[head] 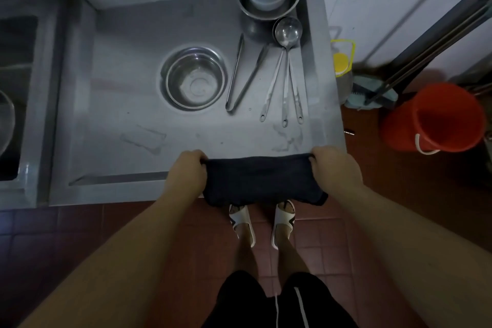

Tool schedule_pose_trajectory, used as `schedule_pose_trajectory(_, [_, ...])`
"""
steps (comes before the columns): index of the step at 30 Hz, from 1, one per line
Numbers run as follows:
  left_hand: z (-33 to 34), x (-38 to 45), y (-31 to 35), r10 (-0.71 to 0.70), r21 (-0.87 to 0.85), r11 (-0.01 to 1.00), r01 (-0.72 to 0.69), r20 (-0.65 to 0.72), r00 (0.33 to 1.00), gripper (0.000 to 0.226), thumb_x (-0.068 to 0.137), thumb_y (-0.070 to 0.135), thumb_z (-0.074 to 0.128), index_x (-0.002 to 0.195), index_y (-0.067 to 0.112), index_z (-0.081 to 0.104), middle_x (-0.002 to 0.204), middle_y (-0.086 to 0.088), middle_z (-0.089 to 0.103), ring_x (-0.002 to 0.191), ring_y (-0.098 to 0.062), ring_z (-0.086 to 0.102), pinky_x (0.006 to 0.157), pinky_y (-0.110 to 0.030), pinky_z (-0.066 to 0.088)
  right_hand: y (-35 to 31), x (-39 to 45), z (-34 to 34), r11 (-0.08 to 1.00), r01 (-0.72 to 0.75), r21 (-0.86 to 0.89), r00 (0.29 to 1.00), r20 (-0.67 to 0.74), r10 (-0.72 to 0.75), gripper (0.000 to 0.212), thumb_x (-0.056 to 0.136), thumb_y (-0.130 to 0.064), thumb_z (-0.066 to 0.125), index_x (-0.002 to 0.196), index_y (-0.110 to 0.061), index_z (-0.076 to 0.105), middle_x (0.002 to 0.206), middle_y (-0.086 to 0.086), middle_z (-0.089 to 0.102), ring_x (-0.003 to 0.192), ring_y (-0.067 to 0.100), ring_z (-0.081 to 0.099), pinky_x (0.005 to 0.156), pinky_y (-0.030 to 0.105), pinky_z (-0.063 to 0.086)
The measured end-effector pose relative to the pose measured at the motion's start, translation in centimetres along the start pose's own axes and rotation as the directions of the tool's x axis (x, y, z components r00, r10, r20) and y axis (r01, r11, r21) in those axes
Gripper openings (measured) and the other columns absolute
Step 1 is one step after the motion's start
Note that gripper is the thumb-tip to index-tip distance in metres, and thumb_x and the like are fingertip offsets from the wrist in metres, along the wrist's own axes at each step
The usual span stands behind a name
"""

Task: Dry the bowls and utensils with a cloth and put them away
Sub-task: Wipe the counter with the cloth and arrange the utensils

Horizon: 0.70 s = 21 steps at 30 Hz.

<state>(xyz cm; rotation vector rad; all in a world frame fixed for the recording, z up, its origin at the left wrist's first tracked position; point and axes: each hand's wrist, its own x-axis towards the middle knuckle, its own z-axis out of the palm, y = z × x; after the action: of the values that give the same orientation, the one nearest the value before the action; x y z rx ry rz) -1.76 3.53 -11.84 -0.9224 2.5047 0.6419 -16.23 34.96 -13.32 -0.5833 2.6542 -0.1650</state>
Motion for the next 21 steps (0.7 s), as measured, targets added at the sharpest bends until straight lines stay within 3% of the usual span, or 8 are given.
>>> schedule_pose_trajectory(3, [0.8,1.0,0.4,-0.037,0.045,0.998,0.037,0.002,0.999,0.027,0.101,0.004,0.050,0.118,0.009,0.071,0.116,-0.016,0.066,0.095,-0.033,0.067,0.076,-0.042,0.054,-0.4,0.1,0.4,0.986,0.077,-0.149,0.993,-0.079,-0.090,0.009,0.090,-0.010,0.072,0.082,-0.010,0.067,0.079,0.011,0.066,0.080,0.034,0.062,0.061,0.038,0.045])
schedule_pose_trajectory(6, [1.5,1.0,0.2,-0.053,0.132,0.990,0.050,0.020,0.998,0.027,0.099,0.002,0.050,0.118,0.008,0.068,0.119,-0.018,0.063,0.102,-0.037,0.063,0.082,-0.047,0.054,-0.5,-0.1,0.8,0.968,0.125,-0.217,0.979,-0.131,-0.156,0.015,0.081,-0.006,0.073,0.091,-0.011,0.063,0.089,0.011,0.060,0.085,0.034,0.055,0.068,0.043,0.042])
schedule_pose_trajectory(9, [2.0,0.2,0.1,0.088,0.217,0.973,-0.079,-0.030,0.996,0.030,0.096,0.003,0.055,0.123,0.010,0.068,0.125,-0.016,0.060,0.110,-0.038,0.056,0.088,-0.049,0.050,-1.2,-0.1,0.6,0.950,0.247,-0.190,0.951,-0.141,-0.275,0.023,0.074,0.002,0.068,0.091,-0.010,0.059,0.090,0.013,0.055,0.084,0.034,0.051,0.068,0.044,0.042])
schedule_pose_trajectory(11, [2.4,-0.4,0.5,0.205,0.249,0.947,-0.202,0.015,0.979,0.031,0.097,0.008,0.058,0.126,0.014,0.069,0.126,-0.011,0.063,0.110,-0.033,0.058,0.091,-0.046,0.051,-1.7,-0.1,0.5,0.938,0.316,-0.143,0.942,-0.069,-0.328,0.020,0.074,0.004,0.071,0.089,-0.008,0.063,0.088,0.013,0.060,0.082,0.034,0.055,0.067,0.045,0.045])
schedule_pose_trajectory(13, [2.7,-1.0,1.0,0.227,0.199,0.949,-0.243,0.100,0.969,0.034,0.102,0.014,0.053,0.134,0.016,0.066,0.131,-0.009,0.064,0.115,-0.030,0.059,0.096,-0.044,0.052,-1.9,-0.4,0.8,0.951,0.293,-0.097,0.956,0.043,-0.290,0.015,0.089,-0.005,0.064,0.103,-0.009,0.069,0.101,0.012,0.066,0.095,0.033,0.059,0.079,0.043,0.048])
schedule_pose_trajectory(16, [2.6,-1.9,1.5,0.196,0.178,0.957,-0.231,0.194,0.961,0.041,0.107,0.020,0.047,0.147,0.015,0.058,0.143,-0.008,0.059,0.127,-0.029,0.055,0.106,-0.043,0.049,-2.0,-0.6,0.8,0.982,0.191,0.013,0.972,0.140,-0.191,0.029,0.102,-0.013,0.047,0.124,-0.012,0.066,0.122,0.009,0.064,0.116,0.030,0.053,0.095,0.039,0.047])
schedule_pose_trajectory(21, [0.7,-2.9,2.9,0.158,0.199,0.956,-0.213,0.262,0.952,0.047,0.106,0.025,0.048,0.152,0.018,0.051,0.152,-0.005,0.053,0.136,-0.026,0.051,0.112,-0.043,0.046,-2.6,-0.8,-1.2,0.989,0.123,0.077,0.967,0.213,-0.137,0.031,0.104,-0.020,0.046,0.129,-0.014,0.064,0.127,0.007,0.061,0.123,0.028,0.050,0.097,0.040,0.049])
